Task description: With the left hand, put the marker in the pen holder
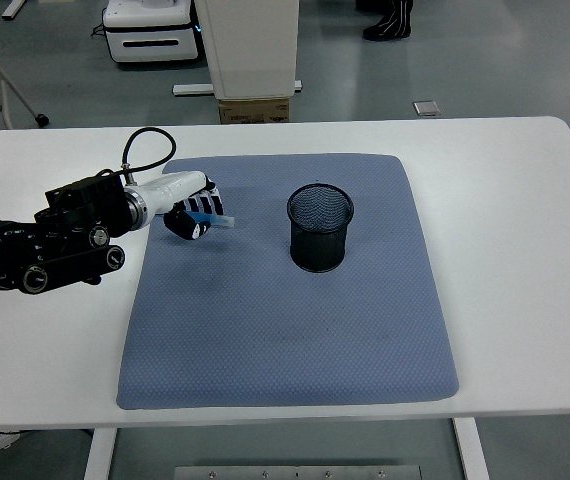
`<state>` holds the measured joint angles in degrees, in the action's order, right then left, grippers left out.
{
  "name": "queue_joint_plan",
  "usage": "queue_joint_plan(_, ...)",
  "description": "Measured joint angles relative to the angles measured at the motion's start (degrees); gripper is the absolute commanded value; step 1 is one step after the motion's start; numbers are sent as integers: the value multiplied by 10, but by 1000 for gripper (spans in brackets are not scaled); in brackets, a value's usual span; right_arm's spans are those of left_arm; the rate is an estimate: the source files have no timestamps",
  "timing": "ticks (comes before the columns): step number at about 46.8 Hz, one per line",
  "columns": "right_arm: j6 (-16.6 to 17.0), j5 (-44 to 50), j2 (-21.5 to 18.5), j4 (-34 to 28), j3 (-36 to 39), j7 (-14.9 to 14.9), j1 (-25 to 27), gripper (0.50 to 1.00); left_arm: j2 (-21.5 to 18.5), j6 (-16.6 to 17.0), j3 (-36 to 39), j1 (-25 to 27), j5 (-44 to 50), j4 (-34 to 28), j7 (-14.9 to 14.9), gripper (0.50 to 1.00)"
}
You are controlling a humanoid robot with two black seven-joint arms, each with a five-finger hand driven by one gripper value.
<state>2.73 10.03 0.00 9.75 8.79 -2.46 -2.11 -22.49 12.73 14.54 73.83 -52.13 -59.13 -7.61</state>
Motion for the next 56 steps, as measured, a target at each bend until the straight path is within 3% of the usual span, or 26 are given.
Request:
queue_joint_plan(18,0,0,0,0,0,0,0,1000,2,-4,-50,10,15,15,2,500)
queue_joint_plan(34,0,0,0,0,0,0,0,1000,59,-4,-100,19,46,57,2,500)
queue_joint_plan(56,0,0,0,0,0,0,0,1000,112,-4,-190,48,89,59,0,500)
